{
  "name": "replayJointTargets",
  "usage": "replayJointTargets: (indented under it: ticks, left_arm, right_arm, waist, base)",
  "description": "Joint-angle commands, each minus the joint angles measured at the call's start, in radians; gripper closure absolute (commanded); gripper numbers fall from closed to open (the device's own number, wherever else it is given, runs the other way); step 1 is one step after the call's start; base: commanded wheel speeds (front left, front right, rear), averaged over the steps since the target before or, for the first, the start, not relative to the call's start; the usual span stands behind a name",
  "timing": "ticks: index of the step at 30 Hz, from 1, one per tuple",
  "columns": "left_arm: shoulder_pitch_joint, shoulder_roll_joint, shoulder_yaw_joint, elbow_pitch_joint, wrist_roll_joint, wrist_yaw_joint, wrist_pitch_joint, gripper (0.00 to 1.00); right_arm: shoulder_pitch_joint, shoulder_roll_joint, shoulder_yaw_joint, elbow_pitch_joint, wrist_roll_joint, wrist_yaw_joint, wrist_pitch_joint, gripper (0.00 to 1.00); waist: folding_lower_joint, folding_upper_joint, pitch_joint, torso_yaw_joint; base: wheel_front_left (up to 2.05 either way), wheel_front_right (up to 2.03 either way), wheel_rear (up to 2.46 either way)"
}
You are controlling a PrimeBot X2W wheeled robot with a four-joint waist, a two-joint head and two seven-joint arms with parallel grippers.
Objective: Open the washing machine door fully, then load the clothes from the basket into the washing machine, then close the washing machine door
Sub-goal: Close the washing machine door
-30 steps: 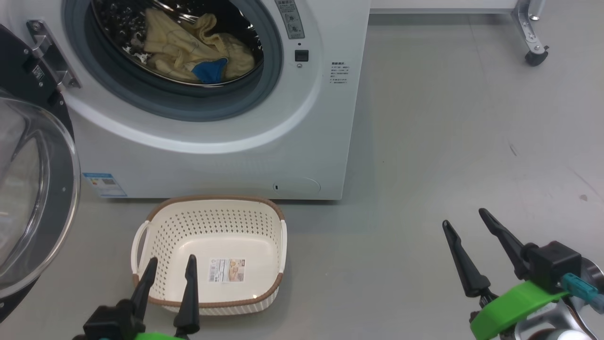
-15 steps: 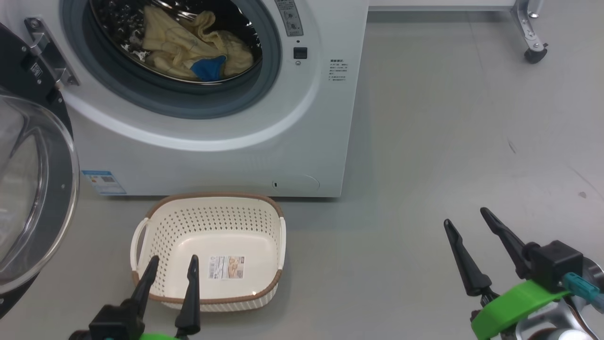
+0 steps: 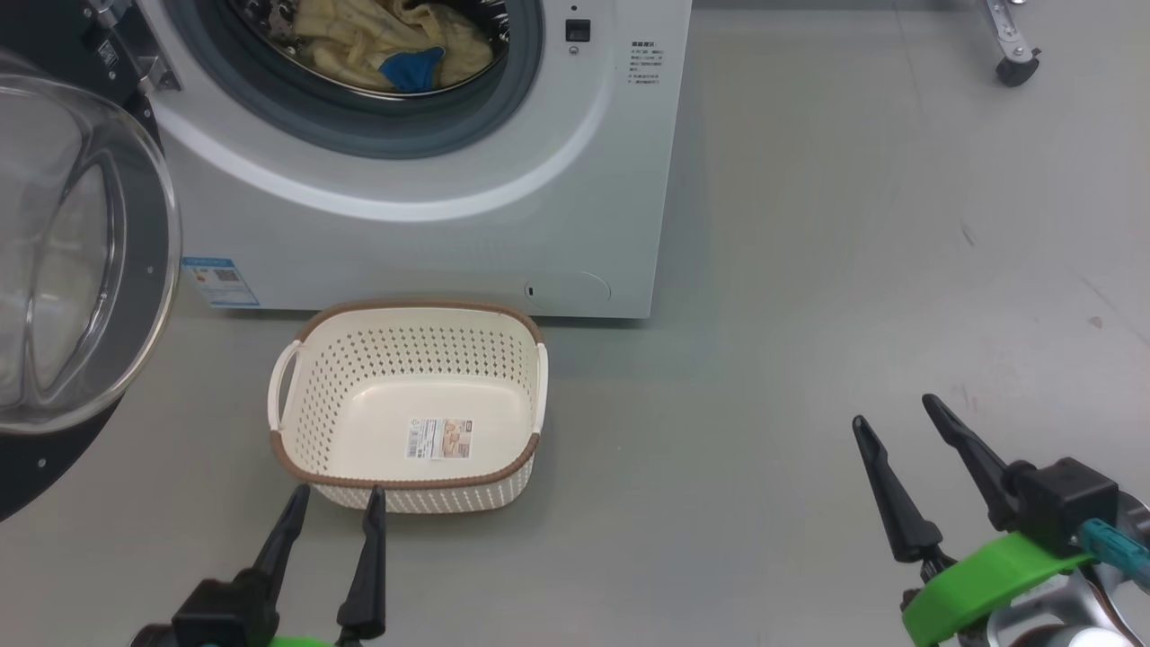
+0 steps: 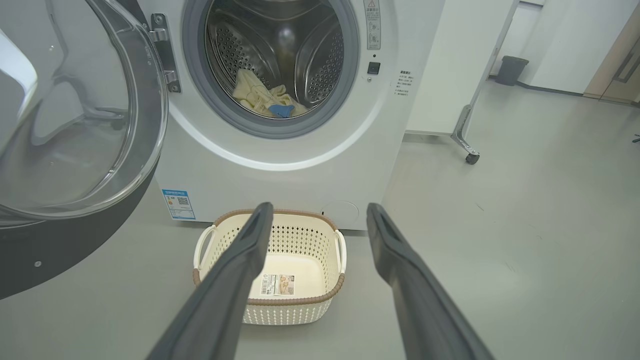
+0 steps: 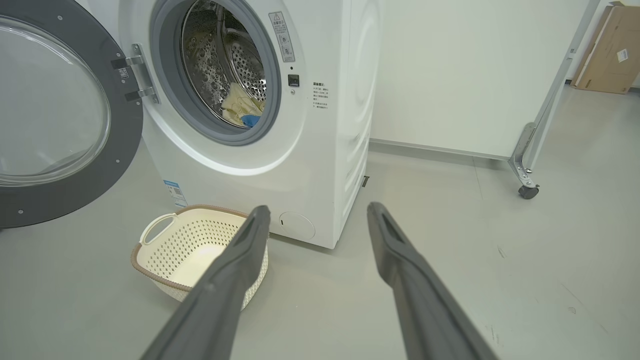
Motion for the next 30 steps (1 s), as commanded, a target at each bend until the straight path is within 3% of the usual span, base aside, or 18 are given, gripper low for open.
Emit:
replayJointTargets:
  ticks: [1,30]
  left_arm:
    - [-0.057,0.022,0.038,-0.037,-0.008,0.233,-0.007,0.00]
    - [-0.058,0.027,0.036,-0.018,-0.018,0.224,-0.029,0.00]
  right_arm:
    - [-0.030,-0.007,0.014,-0.039,-0.006,0.003,-0.003,0.00]
    - [-0.006,-0.006,-0.005,-0.036,-0.006,0.003,-0.003,0.00]
  waist:
    - [0.0001,0.0000,0.000,0.001]
    - [0.0001,0.0000,-0.028,0.044]
  base:
    - [-0.84,0.84,0.00]
    - [-0.07,0.07,0.00]
